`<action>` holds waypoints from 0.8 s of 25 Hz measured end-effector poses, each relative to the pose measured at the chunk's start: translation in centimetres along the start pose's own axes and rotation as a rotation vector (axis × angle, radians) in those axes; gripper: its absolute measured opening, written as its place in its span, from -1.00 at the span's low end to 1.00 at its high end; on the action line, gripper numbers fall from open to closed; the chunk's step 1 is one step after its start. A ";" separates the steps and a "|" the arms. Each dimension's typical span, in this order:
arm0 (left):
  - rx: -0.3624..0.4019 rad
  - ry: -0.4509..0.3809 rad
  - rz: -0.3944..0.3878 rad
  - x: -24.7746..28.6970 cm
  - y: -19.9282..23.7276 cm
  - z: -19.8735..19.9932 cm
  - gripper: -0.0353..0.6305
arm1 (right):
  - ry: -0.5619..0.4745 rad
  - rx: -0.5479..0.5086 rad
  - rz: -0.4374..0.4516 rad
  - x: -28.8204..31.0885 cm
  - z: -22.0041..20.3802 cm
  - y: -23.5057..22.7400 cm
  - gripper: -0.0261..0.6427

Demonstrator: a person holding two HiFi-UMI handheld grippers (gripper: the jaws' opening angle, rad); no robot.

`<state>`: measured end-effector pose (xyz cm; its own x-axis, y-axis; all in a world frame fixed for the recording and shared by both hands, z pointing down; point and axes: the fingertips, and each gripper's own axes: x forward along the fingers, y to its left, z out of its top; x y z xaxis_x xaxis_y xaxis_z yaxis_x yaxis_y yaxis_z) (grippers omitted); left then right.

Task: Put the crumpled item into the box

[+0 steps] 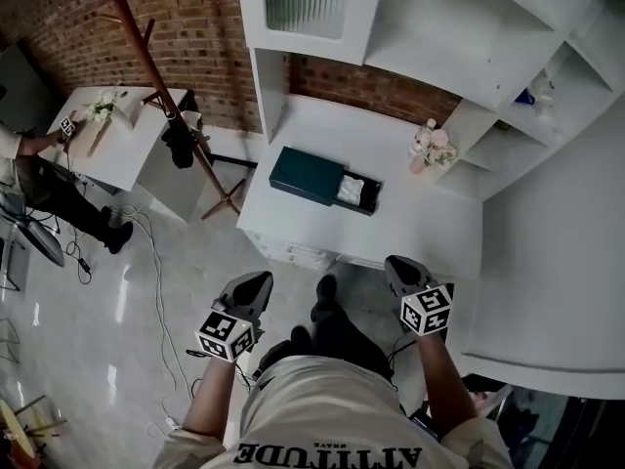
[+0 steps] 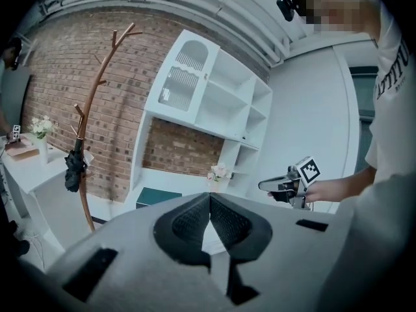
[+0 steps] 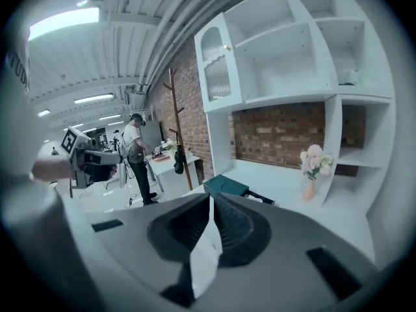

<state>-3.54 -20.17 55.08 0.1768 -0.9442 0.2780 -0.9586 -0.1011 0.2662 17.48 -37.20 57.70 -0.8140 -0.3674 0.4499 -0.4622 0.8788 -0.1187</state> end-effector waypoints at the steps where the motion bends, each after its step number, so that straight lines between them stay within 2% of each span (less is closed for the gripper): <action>1: -0.001 -0.003 -0.009 -0.4 -0.6 -0.1 -0.82 | -0.007 -0.005 -0.013 -1.2 0.0 0.5 -0.80; 6: 0.001 0.008 -0.040 -1.1 -3.3 -0.9 -0.82 | -0.017 0.004 -0.093 -6.7 -0.7 1.4 -0.80; 11: 0.009 0.002 -0.064 -0.7 -6.3 -0.7 -0.82 | -0.038 0.025 -0.111 -10.7 -1.7 0.8 -0.80; 16: 0.021 -0.010 -0.038 -0.2 -7.7 -0.5 -0.82 | -0.079 0.020 -0.130 -13.9 -1.9 -1.0 -0.80; 20: 0.036 -0.028 -0.016 0.0 -9.6 0.1 -0.82 | -0.134 0.001 -0.109 -16.1 -1.1 -2.5 -0.81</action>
<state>5.67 -19.27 52.45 0.1867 -0.9507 0.2475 -0.9630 -0.1273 0.2374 32.16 -33.16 51.75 -0.7989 -0.4976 0.3378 -0.5503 0.8315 -0.0765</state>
